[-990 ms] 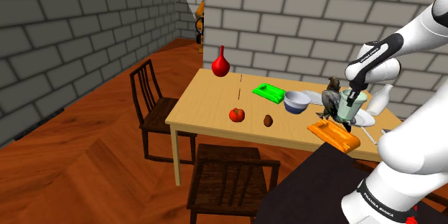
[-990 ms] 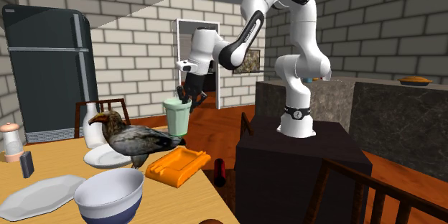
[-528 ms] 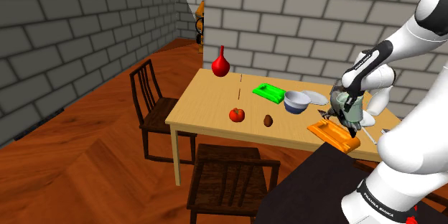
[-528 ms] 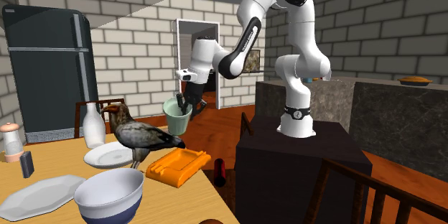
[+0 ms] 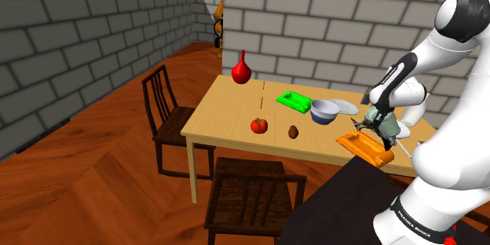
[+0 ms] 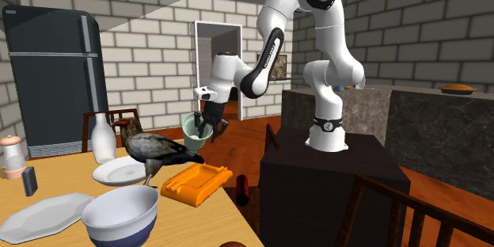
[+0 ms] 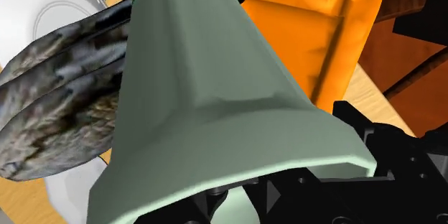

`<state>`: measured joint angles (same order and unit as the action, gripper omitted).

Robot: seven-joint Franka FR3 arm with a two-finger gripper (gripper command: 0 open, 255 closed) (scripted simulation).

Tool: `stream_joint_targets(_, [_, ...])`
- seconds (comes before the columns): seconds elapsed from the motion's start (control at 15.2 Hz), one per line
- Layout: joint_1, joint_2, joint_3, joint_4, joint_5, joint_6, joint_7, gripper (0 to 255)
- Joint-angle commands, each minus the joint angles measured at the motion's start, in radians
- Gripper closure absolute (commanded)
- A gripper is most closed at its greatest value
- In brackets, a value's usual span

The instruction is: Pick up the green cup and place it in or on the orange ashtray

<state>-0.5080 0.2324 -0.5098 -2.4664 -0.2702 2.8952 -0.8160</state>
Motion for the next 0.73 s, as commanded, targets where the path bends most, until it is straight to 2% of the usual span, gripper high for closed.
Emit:
stream_joint_targets(0.0, [-0.006, 0.032, 0.012, -0.007, 0.011, 0.024, -0.003, 255])
stream_joint_targets(0.13, [-0.004, 0.023, 0.006, -0.01, 0.006, 0.025, -0.001, 255])
stream_joint_targets(0.2, [-0.004, 0.023, 0.006, -0.01, 0.006, 0.025, -0.001, 0])
stream_joint_targets(0.4, [-0.071, 0.006, 0.079, 0.124, 0.084, -0.182, -0.151, 0])
stream_joint_targets(0.66, [-0.113, 0.053, 0.122, 0.351, 0.161, -0.448, -0.308, 0])
